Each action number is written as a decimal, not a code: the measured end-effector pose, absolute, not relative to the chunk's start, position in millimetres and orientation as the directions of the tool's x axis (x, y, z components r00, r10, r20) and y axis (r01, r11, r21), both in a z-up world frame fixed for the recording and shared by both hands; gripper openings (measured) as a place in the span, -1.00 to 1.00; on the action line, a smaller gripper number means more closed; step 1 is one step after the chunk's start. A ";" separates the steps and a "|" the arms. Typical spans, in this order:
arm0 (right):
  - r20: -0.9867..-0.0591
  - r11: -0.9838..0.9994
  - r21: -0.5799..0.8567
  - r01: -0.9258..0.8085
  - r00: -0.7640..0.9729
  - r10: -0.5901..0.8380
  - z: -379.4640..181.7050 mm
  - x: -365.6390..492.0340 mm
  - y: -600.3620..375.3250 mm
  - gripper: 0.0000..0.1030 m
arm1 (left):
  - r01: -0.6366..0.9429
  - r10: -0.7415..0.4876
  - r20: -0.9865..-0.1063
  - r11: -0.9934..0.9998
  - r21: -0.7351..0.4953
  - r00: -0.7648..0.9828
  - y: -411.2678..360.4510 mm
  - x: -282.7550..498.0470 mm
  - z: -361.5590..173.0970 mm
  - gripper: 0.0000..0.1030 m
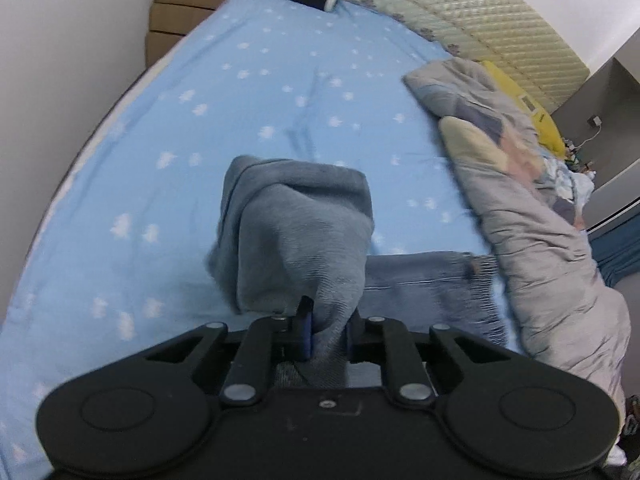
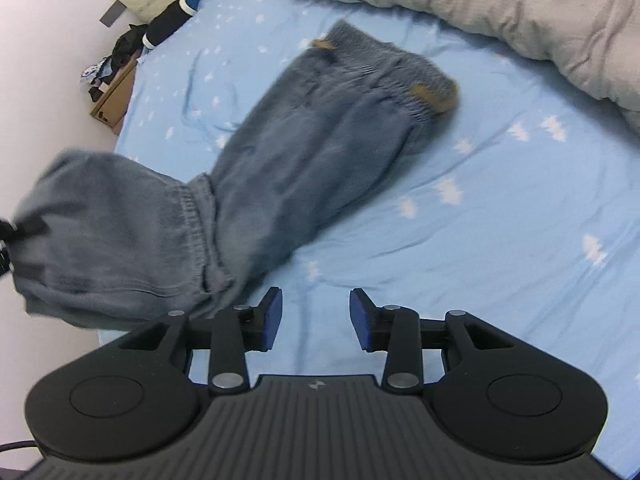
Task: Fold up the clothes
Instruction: 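Lift the folded jeans with the left gripper and fold them over toward the waistband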
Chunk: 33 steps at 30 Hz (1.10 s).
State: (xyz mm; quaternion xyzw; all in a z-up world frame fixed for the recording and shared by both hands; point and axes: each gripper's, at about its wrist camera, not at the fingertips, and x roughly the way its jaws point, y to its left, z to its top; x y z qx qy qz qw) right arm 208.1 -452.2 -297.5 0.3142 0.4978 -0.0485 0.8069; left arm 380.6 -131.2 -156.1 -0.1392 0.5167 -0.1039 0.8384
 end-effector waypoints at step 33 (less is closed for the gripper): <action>-0.856 0.689 0.468 0.554 0.477 0.199 -349.0 143.8 -640.5 -0.24 | 0.277 -0.309 -0.916 0.931 -0.236 0.256 -522.8 423.9 -276.2 0.19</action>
